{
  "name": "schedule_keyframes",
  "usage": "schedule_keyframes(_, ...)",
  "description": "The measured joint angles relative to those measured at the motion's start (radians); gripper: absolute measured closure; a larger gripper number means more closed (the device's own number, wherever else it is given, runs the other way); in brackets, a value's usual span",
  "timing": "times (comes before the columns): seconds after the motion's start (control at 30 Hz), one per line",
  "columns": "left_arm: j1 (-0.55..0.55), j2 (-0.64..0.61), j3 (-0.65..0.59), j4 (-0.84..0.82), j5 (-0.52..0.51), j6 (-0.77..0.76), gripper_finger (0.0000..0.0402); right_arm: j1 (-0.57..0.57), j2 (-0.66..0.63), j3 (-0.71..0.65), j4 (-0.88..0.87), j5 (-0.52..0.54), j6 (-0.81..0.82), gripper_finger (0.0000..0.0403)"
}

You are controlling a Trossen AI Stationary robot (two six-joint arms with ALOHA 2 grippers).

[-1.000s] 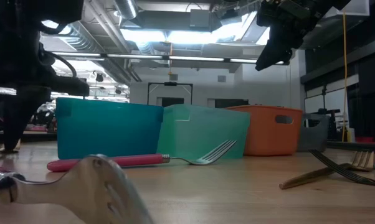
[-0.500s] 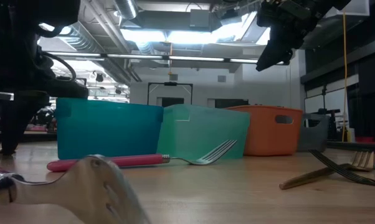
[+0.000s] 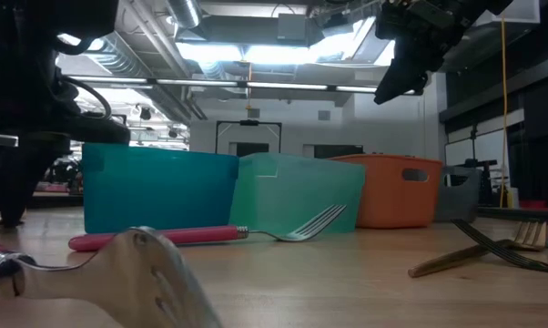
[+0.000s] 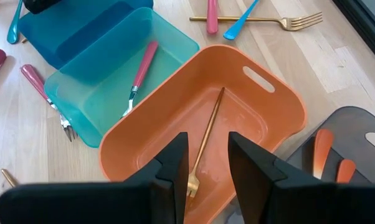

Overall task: Sort silverware by color (type)
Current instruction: Put the gold fork into the orange bin

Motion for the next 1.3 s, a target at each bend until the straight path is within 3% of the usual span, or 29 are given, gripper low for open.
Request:
schedule_keyframes(0.3,0.0,0.001,0.0,-0.006,-0.007,-0.001,0.0388,0.0,0.0,0.0,0.0,0.0,0.0,0.0299)
schedule_keyframes(0.87,-0.005,-0.108,-0.005,-0.158,-0.083,0.007,0.0392,0.0,0.0,0.0,0.0,-0.001,0.0,0.0299)
schedule_keyframes(1.1,-0.005,-0.224,-0.003,-0.252,-0.177,0.032,0.0392,0.0,0.0,0.0,0.001,0.0,0.0,0.0299)
schedule_keyframes(1.3,0.008,-0.378,-0.003,-0.318,-0.321,0.169,0.0392,0.0,0.0,0.0,0.001,-0.001,0.0,0.0299)
